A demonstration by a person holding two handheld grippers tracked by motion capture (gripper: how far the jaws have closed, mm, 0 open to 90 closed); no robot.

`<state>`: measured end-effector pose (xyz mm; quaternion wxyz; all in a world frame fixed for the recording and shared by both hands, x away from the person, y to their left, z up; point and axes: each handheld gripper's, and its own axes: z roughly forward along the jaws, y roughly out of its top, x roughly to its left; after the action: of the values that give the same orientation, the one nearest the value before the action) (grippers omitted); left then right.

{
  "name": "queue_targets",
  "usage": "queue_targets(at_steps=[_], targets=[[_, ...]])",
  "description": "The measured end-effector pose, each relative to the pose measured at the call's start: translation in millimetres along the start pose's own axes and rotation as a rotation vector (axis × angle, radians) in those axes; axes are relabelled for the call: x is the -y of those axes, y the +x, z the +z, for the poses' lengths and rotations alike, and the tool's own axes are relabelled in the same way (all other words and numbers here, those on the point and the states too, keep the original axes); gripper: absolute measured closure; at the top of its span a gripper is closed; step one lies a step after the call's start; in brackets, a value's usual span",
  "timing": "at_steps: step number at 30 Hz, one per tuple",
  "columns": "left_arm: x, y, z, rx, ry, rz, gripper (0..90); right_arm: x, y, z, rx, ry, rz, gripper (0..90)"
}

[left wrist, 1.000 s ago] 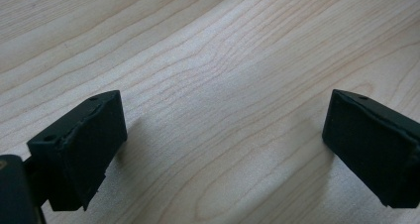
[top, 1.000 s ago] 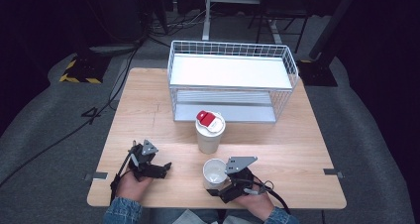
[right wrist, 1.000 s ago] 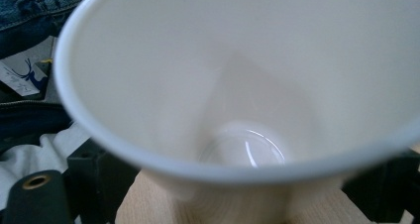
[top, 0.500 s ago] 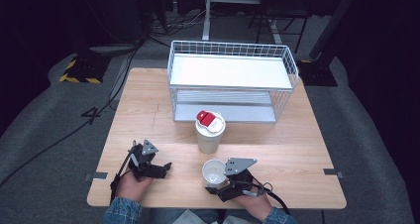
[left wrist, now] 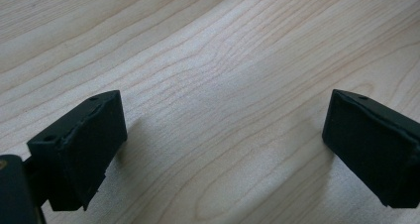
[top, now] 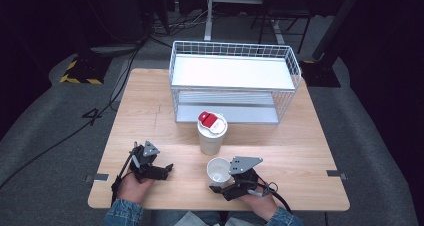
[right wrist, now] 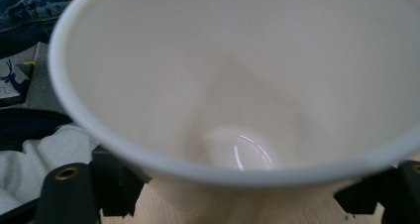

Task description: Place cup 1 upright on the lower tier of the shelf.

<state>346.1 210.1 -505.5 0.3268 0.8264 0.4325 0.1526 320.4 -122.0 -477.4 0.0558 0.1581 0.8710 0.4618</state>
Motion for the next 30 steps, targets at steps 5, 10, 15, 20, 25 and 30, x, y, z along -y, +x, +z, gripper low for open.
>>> queue_targets(at_steps=[5,10,15,20,25,30], targets=[[-0.5,0.0,0.3,-0.003,0.001,0.001,3.9,-5.1,-2.3,-7.8,0.017,-0.011,0.002,22.5],[-2.6,0.2,2.3,-0.002,0.000,0.002,3.9,-11.5,-7.5,-17.7,0.041,-0.017,0.009,22.5],[-5.1,0.8,4.3,-0.003,0.002,0.007,3.8,-16.1,-12.2,-27.5,0.064,-0.024,0.016,22.5],[-5.8,0.7,5.0,0.000,0.002,0.006,3.8,-21.6,-18.5,-37.8,0.088,-0.028,0.018,22.5],[-5.5,0.4,4.9,-0.002,0.001,0.003,3.9,-26.5,-25.1,-48.5,0.111,-0.026,0.011,22.5],[-4.9,-0.3,4.4,-0.005,0.001,0.001,4.0,-33.1,-35.2,-58.4,0.130,-0.035,0.031,22.5]])
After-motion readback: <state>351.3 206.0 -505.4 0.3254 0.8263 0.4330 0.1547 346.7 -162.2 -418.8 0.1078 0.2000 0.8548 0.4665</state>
